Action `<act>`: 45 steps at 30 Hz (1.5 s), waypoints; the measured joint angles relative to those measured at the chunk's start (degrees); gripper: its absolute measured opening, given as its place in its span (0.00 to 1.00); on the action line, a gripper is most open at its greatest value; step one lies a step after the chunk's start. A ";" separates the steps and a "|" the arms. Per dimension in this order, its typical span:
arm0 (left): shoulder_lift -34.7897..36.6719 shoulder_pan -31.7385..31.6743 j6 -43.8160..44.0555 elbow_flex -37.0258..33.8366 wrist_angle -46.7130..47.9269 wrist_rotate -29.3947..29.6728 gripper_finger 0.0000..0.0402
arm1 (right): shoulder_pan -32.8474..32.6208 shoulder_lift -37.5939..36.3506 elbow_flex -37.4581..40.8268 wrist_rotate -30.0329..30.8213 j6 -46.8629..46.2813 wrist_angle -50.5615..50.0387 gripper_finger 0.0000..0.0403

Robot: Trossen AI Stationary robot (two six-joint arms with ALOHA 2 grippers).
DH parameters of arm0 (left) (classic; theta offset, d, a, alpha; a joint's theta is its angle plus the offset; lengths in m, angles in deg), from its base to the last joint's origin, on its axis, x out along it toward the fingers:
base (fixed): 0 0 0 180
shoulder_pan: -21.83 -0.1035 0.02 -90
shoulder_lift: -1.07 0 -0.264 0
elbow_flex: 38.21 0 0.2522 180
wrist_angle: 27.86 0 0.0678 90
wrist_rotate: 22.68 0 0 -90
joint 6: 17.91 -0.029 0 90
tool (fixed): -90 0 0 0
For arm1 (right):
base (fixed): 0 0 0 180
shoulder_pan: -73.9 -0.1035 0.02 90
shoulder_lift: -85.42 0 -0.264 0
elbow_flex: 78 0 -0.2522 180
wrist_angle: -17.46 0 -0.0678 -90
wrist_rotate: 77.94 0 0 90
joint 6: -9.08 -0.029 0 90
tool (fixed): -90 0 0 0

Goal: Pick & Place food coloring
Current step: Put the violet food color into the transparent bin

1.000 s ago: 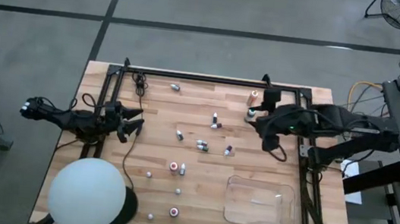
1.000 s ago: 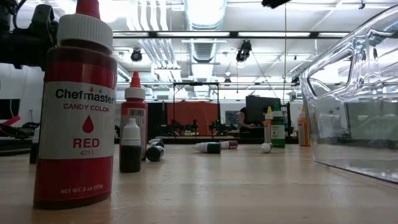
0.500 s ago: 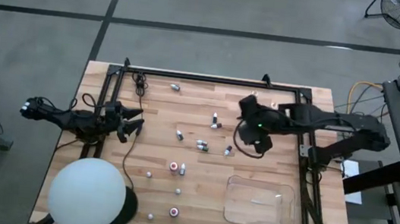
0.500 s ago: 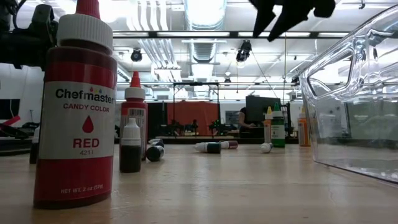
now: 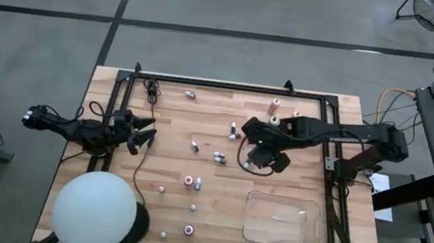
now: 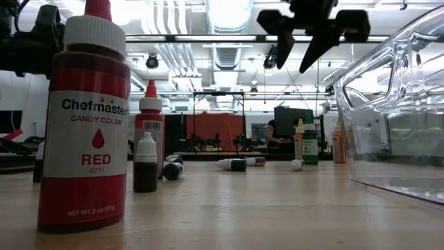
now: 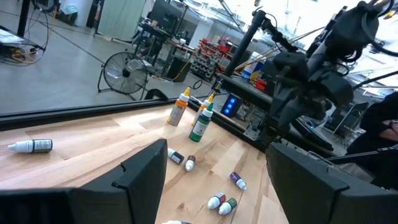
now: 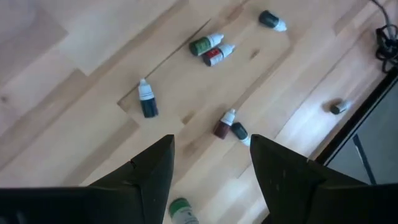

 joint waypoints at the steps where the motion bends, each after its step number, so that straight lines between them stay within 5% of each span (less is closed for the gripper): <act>1: -0.01 0.02 -0.01 0.00 0.00 0.00 0.61 | 0.03 0.82 0.00 0.02 0.06 0.29 0.50; 27: -0.02 0.00 -0.01 -0.01 -0.02 0.00 0.61 | -2.50 17.83 -2.11 9.39 -0.85 -3.12 0.50; 45: -0.19 0.01 0.01 -0.02 -0.52 -0.04 0.61 | -2.33 22.97 -2.99 4.22 8.36 -0.85 0.50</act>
